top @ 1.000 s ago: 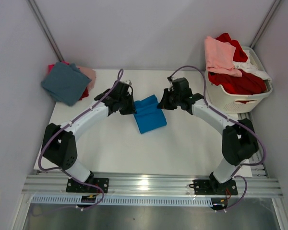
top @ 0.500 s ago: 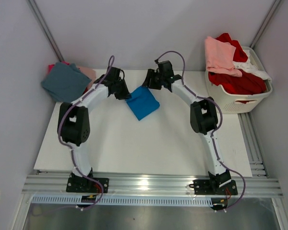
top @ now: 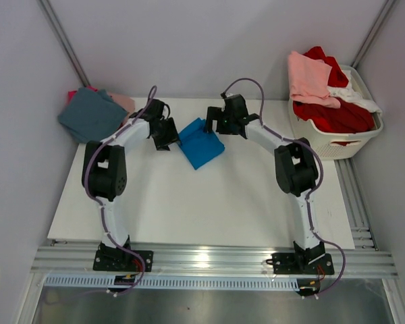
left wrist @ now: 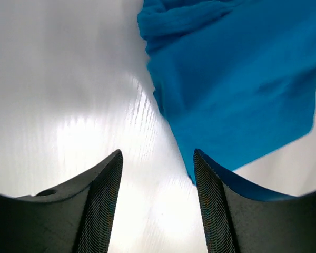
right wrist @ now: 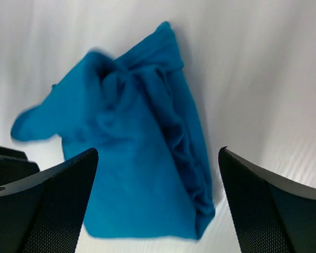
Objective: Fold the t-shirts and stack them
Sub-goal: Smooth out wrinkles on the folded tshirt
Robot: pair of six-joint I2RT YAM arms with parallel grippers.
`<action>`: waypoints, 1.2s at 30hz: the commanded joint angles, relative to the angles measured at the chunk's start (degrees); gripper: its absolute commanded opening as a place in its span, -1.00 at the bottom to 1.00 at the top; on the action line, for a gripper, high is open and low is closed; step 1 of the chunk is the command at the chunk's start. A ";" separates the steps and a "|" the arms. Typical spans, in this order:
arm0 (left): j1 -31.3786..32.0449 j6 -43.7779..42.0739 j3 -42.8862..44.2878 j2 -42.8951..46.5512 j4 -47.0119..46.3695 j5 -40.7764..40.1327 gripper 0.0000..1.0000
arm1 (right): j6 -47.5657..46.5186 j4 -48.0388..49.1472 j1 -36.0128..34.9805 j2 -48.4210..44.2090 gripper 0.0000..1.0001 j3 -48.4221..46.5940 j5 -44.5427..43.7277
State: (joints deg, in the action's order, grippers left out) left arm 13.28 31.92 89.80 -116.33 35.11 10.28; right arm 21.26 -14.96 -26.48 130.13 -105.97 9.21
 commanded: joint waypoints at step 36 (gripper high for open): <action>3.33 -8.02 -22.56 27.82 -16.92 6.50 0.26 | 27.53 29.73 -8.32 -8.23 0.96 33.03 2.74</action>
State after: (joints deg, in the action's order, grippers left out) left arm 15.94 25.78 66.39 -91.70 18.15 15.51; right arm 47.03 15.64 -33.56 118.50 -70.52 12.84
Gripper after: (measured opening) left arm 0.634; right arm 0.988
